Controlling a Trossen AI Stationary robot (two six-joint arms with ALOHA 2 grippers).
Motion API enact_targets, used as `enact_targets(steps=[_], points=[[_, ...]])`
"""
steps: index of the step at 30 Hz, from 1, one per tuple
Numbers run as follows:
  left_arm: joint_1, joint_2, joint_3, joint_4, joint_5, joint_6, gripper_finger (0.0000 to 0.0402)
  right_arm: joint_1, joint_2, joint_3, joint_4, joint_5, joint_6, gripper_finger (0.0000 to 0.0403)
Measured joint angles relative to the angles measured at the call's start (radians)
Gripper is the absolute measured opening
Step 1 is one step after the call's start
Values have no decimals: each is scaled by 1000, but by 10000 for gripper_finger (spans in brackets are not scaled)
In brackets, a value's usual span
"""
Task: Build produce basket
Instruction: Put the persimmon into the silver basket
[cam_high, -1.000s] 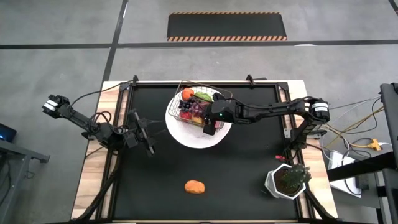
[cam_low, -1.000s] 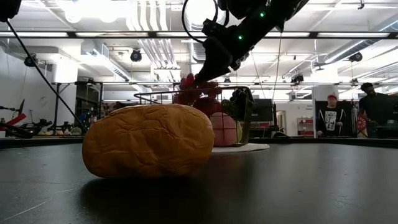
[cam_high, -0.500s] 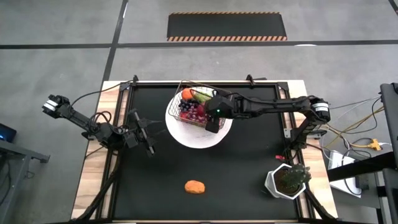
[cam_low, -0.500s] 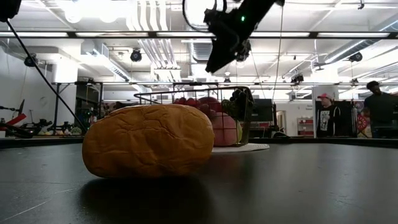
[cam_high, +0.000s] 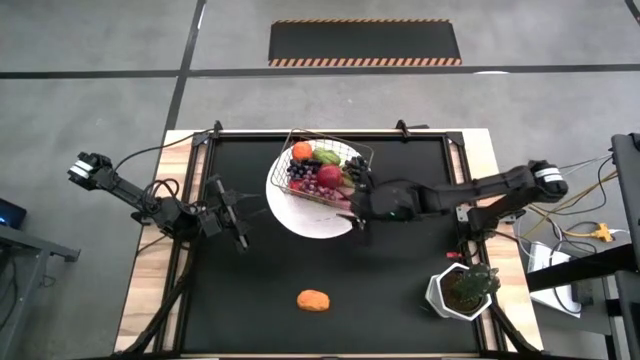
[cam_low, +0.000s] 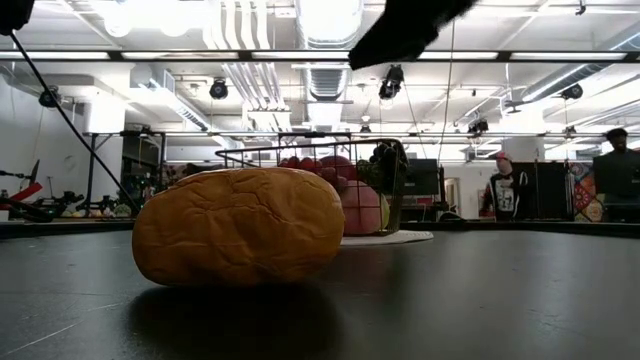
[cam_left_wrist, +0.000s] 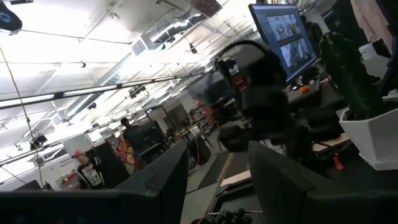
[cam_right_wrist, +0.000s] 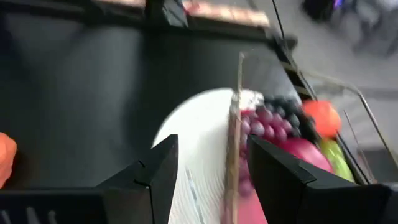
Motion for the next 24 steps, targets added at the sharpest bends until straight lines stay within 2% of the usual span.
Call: enact_targets(steps=[4, 7, 12, 15, 20, 24], points=[[0, 0, 0, 0, 25, -25, 150, 10, -22, -226, 391, -3, -98, 176], [0, 0, 0, 2, 120, -62, 150, -7, -22, -328, 573, -3, -169, 176], [-1, 42, 1, 10, 352, -272, 150, -39, -37, -381, 679, -46, -228, 176], [-1, 133, 0, 68, 441, -416, 150, -43, -56, -385, 681, -112, -260, 176], [0, 370, 50, 297, 414, -542, 150, -43, -106, -386, 663, -172, -340, 176], [0, 519, 124, 288, 302, -629, 150, -43, -157, -401, 653, -214, -358, 176]])
